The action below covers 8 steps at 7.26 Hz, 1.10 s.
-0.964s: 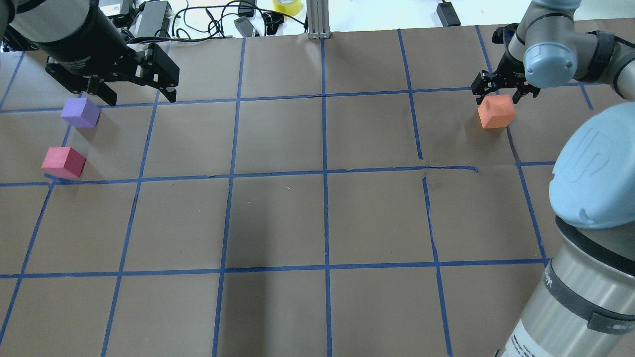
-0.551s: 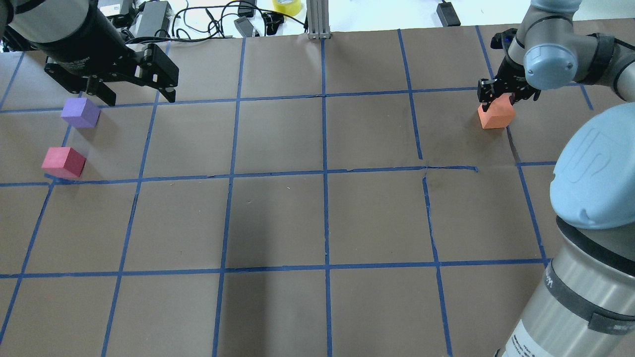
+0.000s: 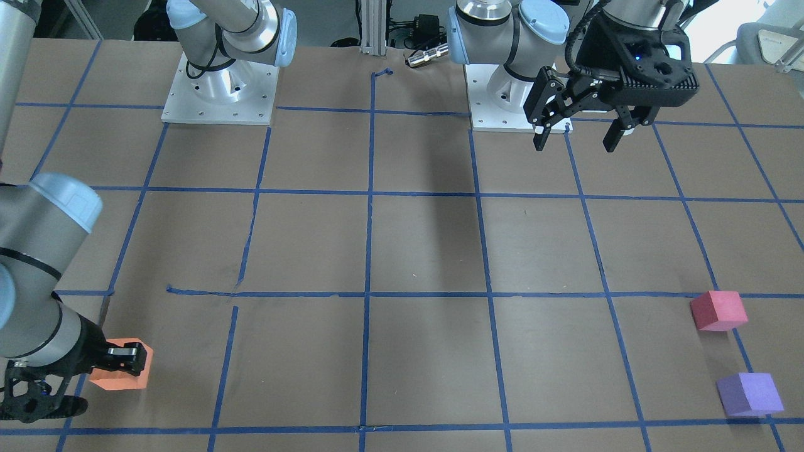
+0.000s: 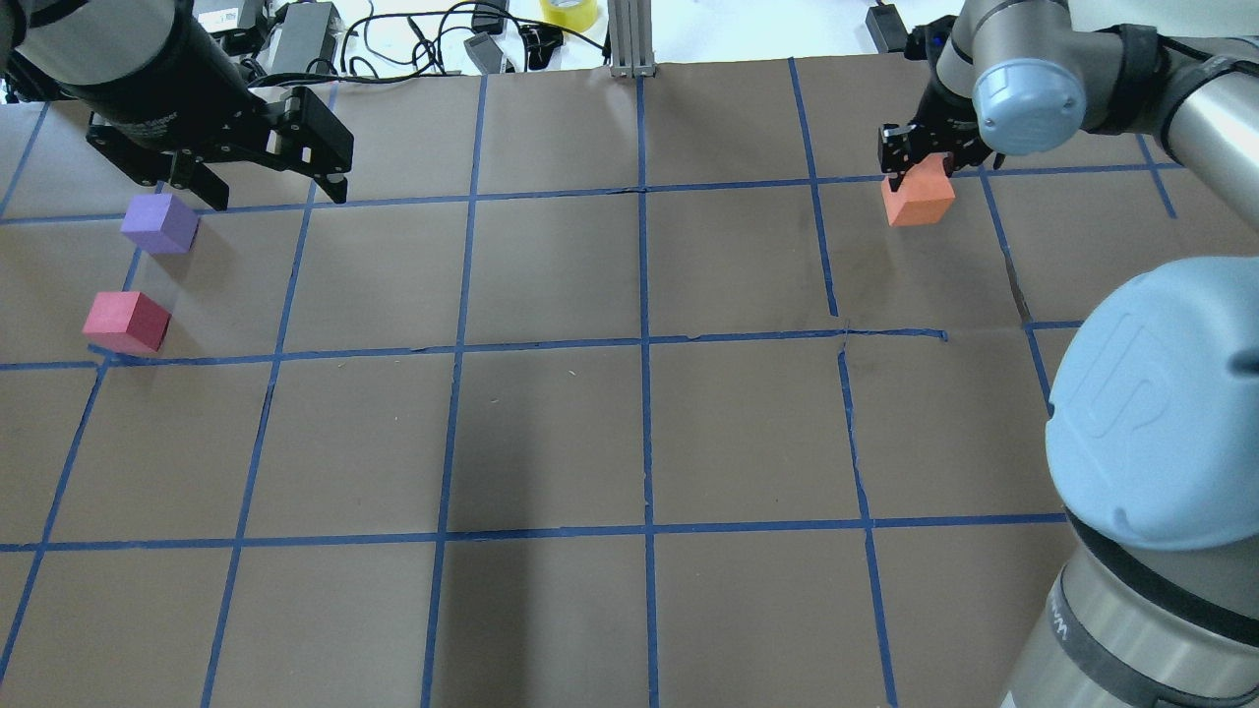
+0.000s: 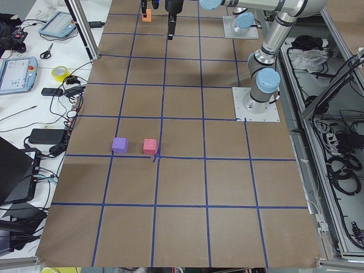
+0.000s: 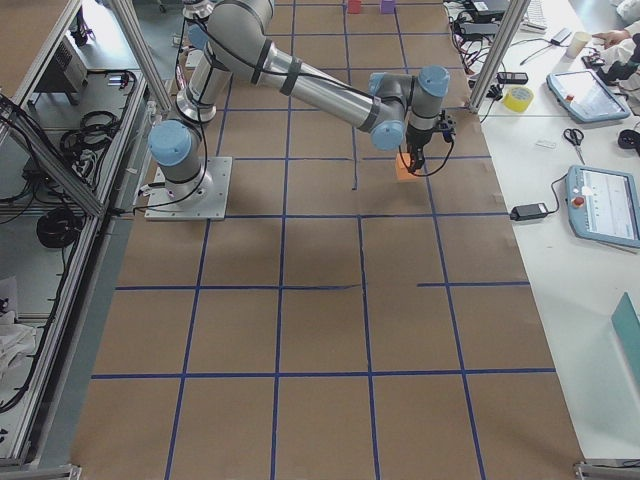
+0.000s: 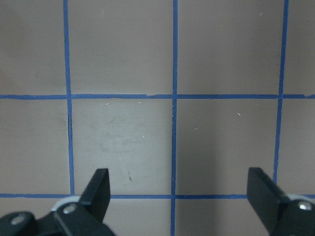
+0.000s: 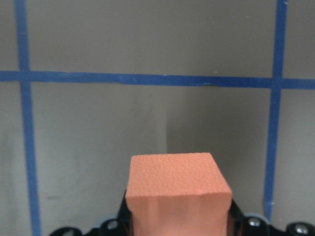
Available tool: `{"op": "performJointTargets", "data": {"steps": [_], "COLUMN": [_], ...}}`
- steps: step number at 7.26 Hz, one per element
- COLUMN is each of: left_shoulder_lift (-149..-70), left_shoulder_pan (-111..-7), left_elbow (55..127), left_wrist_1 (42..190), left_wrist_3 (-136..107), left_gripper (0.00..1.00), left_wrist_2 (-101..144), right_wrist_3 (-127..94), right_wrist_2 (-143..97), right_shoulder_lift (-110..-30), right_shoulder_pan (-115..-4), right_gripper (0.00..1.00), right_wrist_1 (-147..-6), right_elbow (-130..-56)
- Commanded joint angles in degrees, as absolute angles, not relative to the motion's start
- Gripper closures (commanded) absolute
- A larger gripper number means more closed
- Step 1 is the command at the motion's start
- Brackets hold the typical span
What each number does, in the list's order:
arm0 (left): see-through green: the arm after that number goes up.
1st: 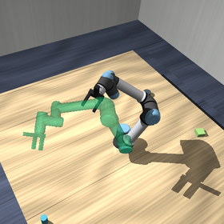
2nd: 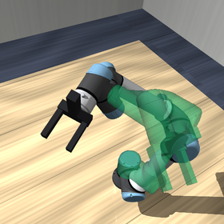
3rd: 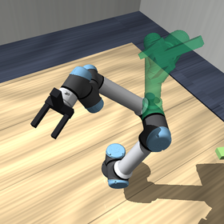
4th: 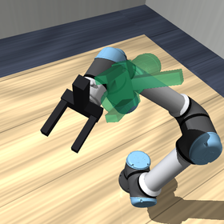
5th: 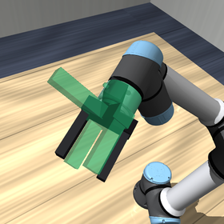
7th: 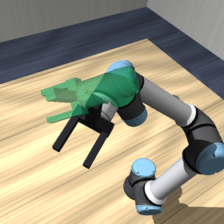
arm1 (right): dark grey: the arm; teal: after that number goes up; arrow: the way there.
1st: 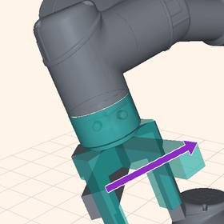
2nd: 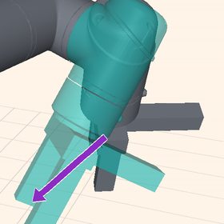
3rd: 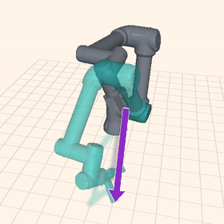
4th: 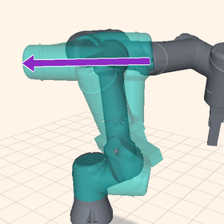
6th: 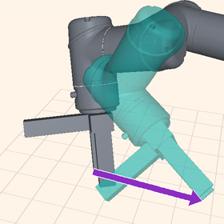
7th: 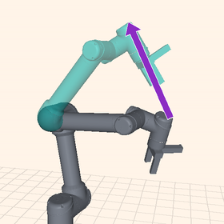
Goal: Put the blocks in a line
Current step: 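Carry the orange cube with the right gripper toward the table center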
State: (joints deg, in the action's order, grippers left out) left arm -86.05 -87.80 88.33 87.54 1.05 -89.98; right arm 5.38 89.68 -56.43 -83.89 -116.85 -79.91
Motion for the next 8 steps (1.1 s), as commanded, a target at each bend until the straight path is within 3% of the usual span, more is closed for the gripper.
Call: {"op": "performJointTargets", "data": {"steps": [1, 5, 8], "left_shoulder_lift": [-86.0, -85.9, -85.9], "left_shoulder_pan": [-87.8, -87.7, -87.8], "left_elbow": [88.3, 88.3, 88.3], "left_wrist_1": [87.5, 87.6, 87.5], "left_wrist_3": [1.1, 1.1, 1.1], "left_gripper": [0.0, 0.0, 0.0], "left_wrist_2": [-90.1, -90.2, -90.2], "right_wrist_3": [-7.4, -24.7, -23.8], "right_wrist_2": [88.2, 88.4, 88.7], "right_shoulder_lift": [-56.6, -50.5, -46.6], "right_shoulder_pan": [-93.7, -108.6, -110.0], "right_gripper": [1.0, 1.0, 1.0], "right_wrist_1": [-116.7, -116.9, -115.9], "right_elbow": [-77.3, -72.9, -67.9]}}
